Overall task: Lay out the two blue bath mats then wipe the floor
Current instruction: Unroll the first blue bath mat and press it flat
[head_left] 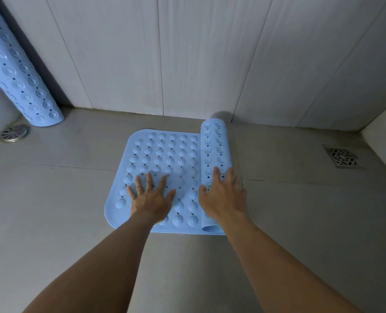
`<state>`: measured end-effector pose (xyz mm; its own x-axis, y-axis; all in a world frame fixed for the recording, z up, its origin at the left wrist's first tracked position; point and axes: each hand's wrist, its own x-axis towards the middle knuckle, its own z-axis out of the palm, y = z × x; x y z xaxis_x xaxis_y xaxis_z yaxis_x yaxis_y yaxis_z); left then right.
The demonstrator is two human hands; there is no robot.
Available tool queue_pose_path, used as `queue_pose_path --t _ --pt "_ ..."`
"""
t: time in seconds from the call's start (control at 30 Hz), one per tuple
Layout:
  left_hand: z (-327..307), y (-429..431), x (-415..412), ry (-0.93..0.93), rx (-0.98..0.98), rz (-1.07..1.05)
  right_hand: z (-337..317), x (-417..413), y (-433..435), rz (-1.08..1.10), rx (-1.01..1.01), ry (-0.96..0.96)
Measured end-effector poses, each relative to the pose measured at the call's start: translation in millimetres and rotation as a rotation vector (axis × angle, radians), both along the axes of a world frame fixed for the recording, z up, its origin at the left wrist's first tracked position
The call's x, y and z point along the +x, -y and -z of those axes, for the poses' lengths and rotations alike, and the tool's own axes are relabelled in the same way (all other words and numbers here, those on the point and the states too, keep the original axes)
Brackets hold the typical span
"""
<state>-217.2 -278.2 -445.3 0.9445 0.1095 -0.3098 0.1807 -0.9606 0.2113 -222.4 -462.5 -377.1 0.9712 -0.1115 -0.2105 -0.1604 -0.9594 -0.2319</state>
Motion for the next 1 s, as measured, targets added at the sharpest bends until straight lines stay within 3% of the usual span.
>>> queue_pose_path --t 0.13,0.4,1.0 --pt "-2.3 15.7 3.5 -0.028 0.035 -0.034 -1.4 6.9 13.1 0.016 -0.037 0.055" --pt "-2.8 57.0 11.3 -0.051 0.019 0.05 -4.8 22.8 26.1 -0.04 -0.112 -0.127" --pt "7.1 102.2 2.6 -0.021 0.111 -0.078 17.0 17.7 117.3 -0.176 -0.227 0.064"
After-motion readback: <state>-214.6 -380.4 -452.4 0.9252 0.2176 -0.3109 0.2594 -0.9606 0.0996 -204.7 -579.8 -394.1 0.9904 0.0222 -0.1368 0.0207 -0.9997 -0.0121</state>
